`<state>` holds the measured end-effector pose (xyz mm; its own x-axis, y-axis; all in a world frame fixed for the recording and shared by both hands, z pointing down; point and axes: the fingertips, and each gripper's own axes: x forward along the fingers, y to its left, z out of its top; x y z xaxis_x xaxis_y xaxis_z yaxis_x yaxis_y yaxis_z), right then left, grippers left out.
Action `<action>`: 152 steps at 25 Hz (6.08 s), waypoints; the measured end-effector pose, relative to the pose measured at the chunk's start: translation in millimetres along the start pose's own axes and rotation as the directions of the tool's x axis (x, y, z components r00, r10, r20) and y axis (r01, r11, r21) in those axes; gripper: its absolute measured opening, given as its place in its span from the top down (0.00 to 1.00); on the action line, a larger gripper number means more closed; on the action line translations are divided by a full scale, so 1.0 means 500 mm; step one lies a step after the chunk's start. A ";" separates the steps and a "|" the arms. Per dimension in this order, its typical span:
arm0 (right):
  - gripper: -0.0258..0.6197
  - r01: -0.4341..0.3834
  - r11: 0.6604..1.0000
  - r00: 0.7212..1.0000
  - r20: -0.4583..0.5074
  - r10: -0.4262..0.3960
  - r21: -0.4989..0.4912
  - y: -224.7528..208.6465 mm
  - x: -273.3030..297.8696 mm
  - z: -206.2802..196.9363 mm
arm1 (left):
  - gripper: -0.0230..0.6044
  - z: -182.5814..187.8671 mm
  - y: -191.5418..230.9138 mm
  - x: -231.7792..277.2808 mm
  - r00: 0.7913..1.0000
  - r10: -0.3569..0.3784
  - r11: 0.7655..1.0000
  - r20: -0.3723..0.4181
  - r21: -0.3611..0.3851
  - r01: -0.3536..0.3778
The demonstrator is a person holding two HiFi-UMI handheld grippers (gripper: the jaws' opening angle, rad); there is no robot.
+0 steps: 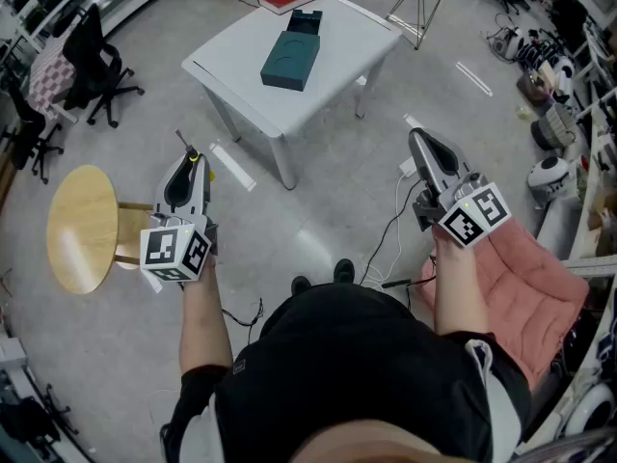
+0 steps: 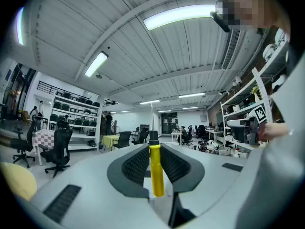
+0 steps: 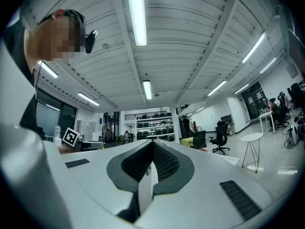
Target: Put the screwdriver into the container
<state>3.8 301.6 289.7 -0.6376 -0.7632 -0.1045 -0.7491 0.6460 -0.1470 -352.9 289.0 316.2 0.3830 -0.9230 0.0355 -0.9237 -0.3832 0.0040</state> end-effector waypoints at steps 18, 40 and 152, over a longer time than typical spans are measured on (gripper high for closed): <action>0.91 -0.050 0.999 0.999 0.016 0.050 0.004 -0.034 -0.011 0.006 | 0.83 0.005 -0.033 0.014 1.000 0.026 1.000 -0.010 0.003 -0.026; 0.91 -0.058 0.994 0.997 0.064 0.052 0.088 -0.208 -0.164 0.014 | 0.83 -0.001 -0.216 0.092 0.997 0.046 0.998 -0.064 0.050 -0.042; 0.91 -0.424 0.887 0.882 -0.140 0.450 0.181 -0.965 0.887 -0.028 | 0.83 -0.100 0.084 1.173 0.964 0.208 0.978 -0.164 0.005 -0.210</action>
<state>79.9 -348.2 327.9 -0.9247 -0.3802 -0.0209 -0.3617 0.8940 -0.2645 -167.5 -266.9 387.1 0.1755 -0.9642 0.1986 -0.9835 -0.1806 -0.0081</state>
